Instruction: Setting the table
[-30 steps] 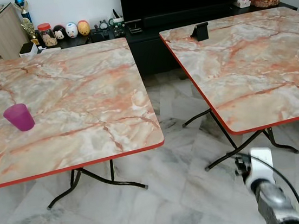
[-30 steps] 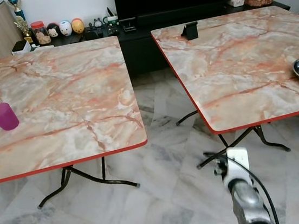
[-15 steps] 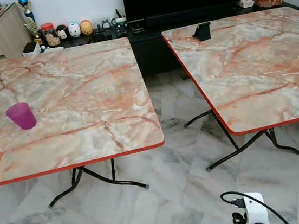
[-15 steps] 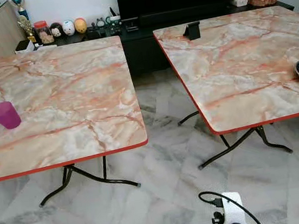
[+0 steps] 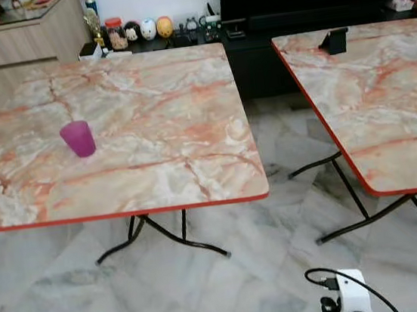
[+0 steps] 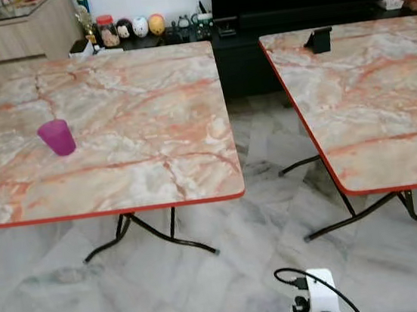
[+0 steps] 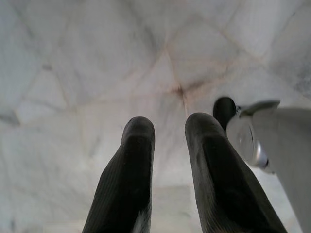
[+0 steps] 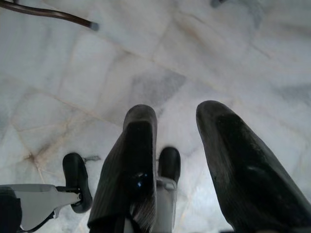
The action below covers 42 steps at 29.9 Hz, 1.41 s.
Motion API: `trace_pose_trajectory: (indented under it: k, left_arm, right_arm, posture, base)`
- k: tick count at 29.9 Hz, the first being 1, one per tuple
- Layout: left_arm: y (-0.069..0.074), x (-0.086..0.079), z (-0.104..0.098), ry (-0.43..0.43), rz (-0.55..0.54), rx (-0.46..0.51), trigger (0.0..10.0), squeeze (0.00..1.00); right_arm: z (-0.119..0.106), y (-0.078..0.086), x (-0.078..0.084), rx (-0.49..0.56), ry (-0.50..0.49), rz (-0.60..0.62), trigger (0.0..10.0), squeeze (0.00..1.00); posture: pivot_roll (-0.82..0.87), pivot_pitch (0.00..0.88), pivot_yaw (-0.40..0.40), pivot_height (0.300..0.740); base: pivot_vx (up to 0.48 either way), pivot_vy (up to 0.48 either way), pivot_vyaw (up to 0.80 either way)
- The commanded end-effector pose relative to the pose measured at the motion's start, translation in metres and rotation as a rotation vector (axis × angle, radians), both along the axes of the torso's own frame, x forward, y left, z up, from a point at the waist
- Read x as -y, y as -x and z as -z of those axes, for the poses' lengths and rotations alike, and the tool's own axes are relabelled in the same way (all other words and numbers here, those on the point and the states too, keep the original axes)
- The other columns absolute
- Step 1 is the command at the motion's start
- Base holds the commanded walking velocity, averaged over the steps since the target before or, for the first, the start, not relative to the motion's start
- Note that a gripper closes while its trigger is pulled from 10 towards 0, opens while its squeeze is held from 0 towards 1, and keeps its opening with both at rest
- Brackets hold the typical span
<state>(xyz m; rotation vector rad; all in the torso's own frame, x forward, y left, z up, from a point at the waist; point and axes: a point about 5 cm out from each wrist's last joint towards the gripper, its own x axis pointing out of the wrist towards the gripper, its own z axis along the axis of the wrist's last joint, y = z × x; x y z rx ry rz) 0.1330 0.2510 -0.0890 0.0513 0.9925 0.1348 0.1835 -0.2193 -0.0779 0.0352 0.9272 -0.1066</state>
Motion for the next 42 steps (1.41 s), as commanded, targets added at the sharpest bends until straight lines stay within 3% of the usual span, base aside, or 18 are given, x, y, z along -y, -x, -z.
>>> trace_pose_trajectory:
  k: [1,17,23,30,42]
  left_arm:
    - [0.000,-0.004,-0.001,-0.004,-0.001,-0.001,10.0,0.00]
    - [-0.010,0.011,0.000,-0.001,0.023,0.016,10.0,0.00]
    - [-0.007,0.006,-0.001,-0.002,0.017,0.018,10.0,0.00]
    - [-0.006,-0.014,-0.007,-0.023,-0.003,0.026,10.0,0.00]
    - [-0.010,-0.005,-0.006,-0.010,-0.004,0.036,10.0,0.00]
  right_arm:
    - [0.002,0.004,0.002,-0.007,-0.005,0.027,10.0,0.00]
    - [0.001,0.004,0.004,0.002,-0.014,0.045,10.0,0.00]
    - [0.001,0.006,0.009,0.001,0.007,0.052,10.0,0.00]
    - [0.000,0.004,0.010,0.003,-0.003,0.081,10.0,0.00]
    - [-0.001,0.000,0.006,0.011,-0.006,0.071,10.0,0.00]
  posture:
    - [-0.04,0.000,0.032,0.740]
    - [-0.03,0.000,0.050,0.740]
    - [-0.02,0.000,0.055,0.740]
    - [-0.02,0.000,0.058,0.740]
    - [-0.02,0.000,0.046,0.740]
  base:
    - [0.000,0.341,0.00]
    - [0.000,0.341,0.00]
    - [0.000,0.339,0.36]
    - [0.000,0.341,0.20]
    - [0.000,0.299,0.00]
